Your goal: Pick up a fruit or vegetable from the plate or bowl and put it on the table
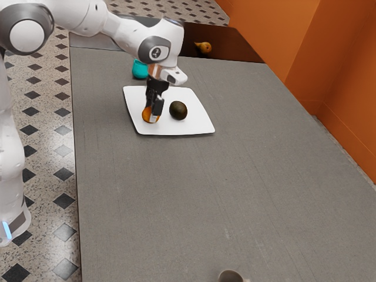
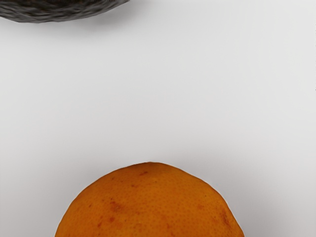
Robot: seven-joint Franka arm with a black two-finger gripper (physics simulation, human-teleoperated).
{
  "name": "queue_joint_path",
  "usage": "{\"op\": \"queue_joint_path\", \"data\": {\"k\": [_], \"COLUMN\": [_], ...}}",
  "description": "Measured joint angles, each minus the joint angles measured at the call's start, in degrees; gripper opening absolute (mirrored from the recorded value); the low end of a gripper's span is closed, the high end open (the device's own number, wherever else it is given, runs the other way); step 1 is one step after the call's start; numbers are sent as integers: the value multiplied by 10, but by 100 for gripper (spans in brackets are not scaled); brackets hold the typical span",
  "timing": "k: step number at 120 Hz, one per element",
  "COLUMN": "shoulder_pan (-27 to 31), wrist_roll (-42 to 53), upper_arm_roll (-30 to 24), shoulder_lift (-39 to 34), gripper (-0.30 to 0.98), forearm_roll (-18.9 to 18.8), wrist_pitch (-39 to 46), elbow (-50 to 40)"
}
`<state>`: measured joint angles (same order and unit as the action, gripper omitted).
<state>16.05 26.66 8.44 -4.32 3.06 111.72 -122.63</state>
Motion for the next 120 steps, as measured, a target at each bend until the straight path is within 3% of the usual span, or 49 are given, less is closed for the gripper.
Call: {"op": "queue_joint_path", "data": {"k": [15, 25, 37, 51, 71, 87, 103, 120], "shoulder_pan": [3, 4, -10, -51, -85, -116, -140, -107], "wrist_roll": [5, 6, 5, -11, -47, -74, -93, -108], "upper_arm_roll": [0, -1, -7, -50, -181, -218, -222, -219], "shoulder_lift": [0, -9, -73, -120, -16, 56, 67, 62], "gripper": [37, 35, 33, 34, 34, 33, 53, 63], "forearm_roll": [0, -2, -9, -29, -44, -43, -38, -38], "wrist_pitch": [4, 6, 0, -28, -80, -101, -113, -120], "elbow": [0, 0, -8, 6, 147, 177, 180, 190]}}
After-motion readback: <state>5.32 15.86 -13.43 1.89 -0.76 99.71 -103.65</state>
